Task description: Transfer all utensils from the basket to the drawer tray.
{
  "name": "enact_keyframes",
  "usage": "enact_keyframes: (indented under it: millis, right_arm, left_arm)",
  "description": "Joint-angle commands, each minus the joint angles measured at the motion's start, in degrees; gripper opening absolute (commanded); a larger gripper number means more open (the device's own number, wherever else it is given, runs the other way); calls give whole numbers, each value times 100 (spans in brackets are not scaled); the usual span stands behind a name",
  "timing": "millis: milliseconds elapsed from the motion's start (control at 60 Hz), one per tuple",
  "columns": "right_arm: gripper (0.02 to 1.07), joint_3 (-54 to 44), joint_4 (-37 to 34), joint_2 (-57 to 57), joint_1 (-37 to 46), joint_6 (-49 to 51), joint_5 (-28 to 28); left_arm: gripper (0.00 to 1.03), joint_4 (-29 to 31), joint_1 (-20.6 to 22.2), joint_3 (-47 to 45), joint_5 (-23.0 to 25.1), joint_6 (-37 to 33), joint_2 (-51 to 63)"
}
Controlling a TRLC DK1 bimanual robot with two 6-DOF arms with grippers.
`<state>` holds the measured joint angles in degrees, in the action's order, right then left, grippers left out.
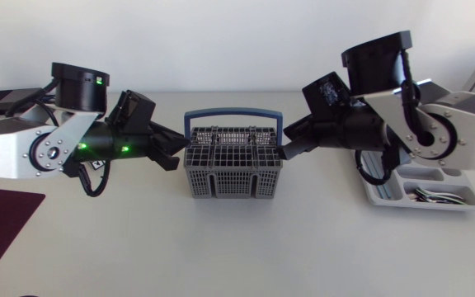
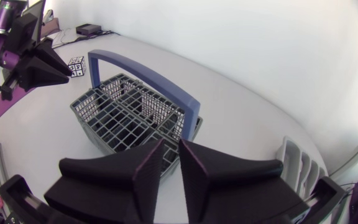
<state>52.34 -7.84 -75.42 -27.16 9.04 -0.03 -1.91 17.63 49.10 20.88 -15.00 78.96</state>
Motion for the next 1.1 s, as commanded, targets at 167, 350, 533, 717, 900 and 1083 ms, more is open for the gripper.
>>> enact_keyframes:
  millis: [167,350,533,717,900,1083]
  right_arm:
    - [76,-531,19,757,325,239,223]
    - [102,-962,37,1372,782,494,232]
    - [102,-1402,212,1943,1292,678,232]
    - [102,-1832,344,2462,1652,801,223]
    - [102,-2219,458,2998,1933,845,241]
    - [102,-2711,652,3657,2100,916,241]
  left_arm:
    - [90,182,-339,-410,30,-20,-803]
    - [98,455,-770,-595,-67,-99,-1269]
    - [98,587,-937,-876,-383,-125,-2095]
    - [98,446,-1235,-1148,-366,367,-2578]
    - [98,349,-1367,-1465,-462,393,-3088]
    - [98,15,-1482,-2001,-788,411,-3756]
